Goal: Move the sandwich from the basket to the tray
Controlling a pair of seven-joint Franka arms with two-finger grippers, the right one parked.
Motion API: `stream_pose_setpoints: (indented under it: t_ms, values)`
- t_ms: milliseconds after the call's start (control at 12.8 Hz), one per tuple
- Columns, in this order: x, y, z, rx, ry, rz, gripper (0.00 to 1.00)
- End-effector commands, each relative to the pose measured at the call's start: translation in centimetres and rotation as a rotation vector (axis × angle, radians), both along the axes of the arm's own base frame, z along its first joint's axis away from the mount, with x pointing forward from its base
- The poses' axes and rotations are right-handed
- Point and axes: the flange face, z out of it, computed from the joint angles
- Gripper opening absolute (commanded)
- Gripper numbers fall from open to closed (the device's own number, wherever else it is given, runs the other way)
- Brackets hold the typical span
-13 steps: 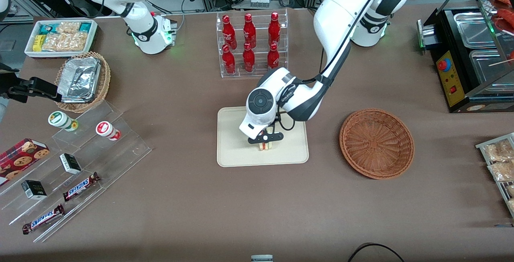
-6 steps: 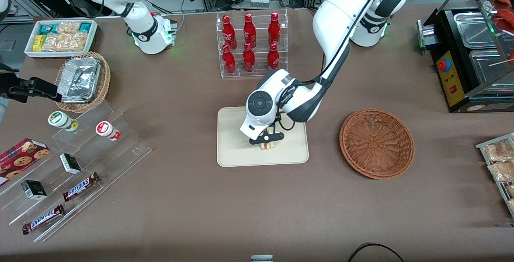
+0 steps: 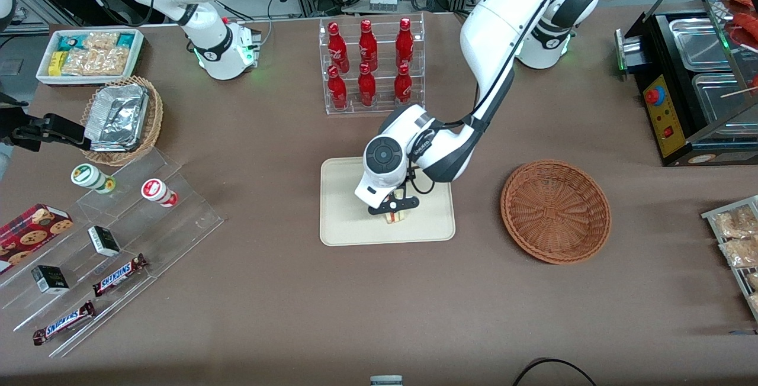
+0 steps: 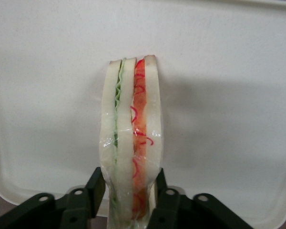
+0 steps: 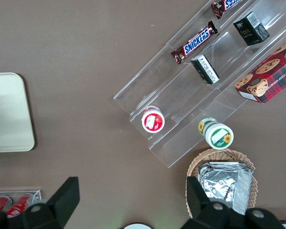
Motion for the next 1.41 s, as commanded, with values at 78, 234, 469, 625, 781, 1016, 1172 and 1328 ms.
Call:
stream_pose_setpoints:
  t_ms: [78,234,469,625,781,1016,1172,1328]
  values:
    - [1.1,1.0,6.1,-0.004,-0.020,0.026,1.00]
    - [1.4,1.8,10.5,-0.006,-0.030,0.025,1.00]
    - [2.7,5.6,17.1,-0.016,-0.048,0.014,1.00]
    - [2.6,7.4,19.4,-0.007,-0.037,-0.102,1.00]
    - [3.9,11.7,21.3,0.016,0.001,-0.093,1.00]
    - [5.4,19.7,23.2,0.010,0.030,-0.132,1.00]
    - [5.8,26.2,25.2,-0.006,0.033,-0.170,1.00]
    - [5.5,30.4,26.1,-0.017,0.035,-0.190,1.00]
